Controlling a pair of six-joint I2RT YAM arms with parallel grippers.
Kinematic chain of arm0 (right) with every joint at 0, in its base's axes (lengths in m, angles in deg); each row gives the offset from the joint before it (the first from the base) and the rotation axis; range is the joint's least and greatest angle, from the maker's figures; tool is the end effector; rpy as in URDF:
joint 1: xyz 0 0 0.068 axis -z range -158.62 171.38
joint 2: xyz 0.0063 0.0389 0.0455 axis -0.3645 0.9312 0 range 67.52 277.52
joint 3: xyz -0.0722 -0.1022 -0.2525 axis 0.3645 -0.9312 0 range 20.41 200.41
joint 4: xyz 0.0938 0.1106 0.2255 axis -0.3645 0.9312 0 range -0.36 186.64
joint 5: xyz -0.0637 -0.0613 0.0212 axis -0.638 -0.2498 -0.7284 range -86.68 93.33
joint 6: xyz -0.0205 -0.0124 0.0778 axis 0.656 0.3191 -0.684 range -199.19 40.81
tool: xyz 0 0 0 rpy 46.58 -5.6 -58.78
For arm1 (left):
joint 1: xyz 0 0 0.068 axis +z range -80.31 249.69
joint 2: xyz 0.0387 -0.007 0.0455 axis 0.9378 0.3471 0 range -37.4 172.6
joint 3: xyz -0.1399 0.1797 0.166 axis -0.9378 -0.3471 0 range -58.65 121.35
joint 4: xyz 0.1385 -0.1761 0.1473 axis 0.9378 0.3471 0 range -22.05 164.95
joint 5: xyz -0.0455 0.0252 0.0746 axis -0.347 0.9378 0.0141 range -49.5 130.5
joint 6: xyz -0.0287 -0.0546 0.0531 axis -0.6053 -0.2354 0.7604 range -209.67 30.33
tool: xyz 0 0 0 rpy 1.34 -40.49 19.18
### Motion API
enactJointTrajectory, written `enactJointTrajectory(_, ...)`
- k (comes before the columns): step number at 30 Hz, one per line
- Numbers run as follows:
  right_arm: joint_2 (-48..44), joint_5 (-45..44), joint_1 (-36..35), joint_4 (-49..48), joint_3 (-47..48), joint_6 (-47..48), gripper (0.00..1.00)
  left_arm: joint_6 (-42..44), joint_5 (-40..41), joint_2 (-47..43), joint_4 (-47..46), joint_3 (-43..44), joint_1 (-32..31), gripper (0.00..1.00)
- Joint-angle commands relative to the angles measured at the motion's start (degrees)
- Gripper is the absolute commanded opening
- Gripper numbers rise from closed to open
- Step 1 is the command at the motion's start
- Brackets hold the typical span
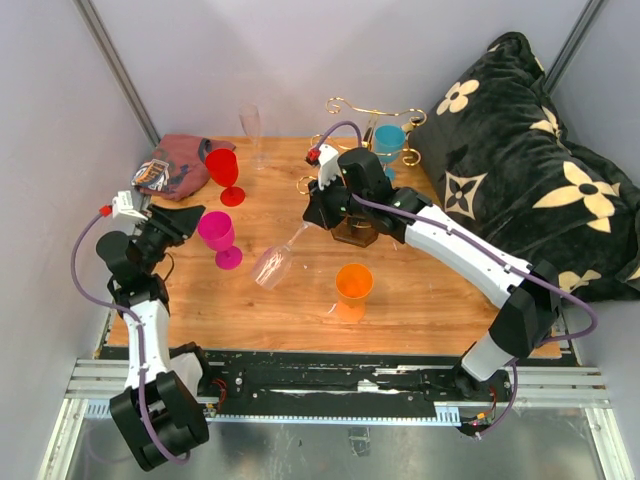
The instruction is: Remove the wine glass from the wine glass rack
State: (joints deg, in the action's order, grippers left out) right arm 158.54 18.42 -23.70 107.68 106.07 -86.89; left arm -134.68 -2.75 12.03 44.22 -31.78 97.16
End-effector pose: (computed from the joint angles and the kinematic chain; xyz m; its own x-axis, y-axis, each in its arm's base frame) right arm 0.2779 0.3047 0.3664 -0.3922 -0.2099 -0.8956 -0.8071 0.5456 0.2256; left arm 0.2207 0.0601 0.2823 -0.1793 -0.6740 -0.7166 0.2048 0.6869 -0.6973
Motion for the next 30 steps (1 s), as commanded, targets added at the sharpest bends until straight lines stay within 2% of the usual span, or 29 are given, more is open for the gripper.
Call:
enactJointTrajectory(1, -1.23, 8.59, 1.22, -3.45, 0.86, -11.88, 0.01, -3.96, -6.56, -0.76, -9.62, 0.09, -2.14, 0.46)
enactJointTrajectory(5, -1.44, 9.74, 1.53, -3.95, 0.07, -14.9, 0.01, -4.72, -8.47, -2.04, -11.62, 0.1, -3.89, 0.47)
enactJointTrajectory(19, 2.67, 7.94, 1.13, -0.32, 1.09, -12.31, 0.01, -2.8, -8.97, -2.83, -8.5, 1.08, -5.01, 0.47)
enactJointTrajectory(30, 6.12, -5.66, -4.15, 4.17, 3.89, -2.37, 0.01, -1.8, -8.35, -3.24, -7.25, 1.17, -5.14, 0.48)
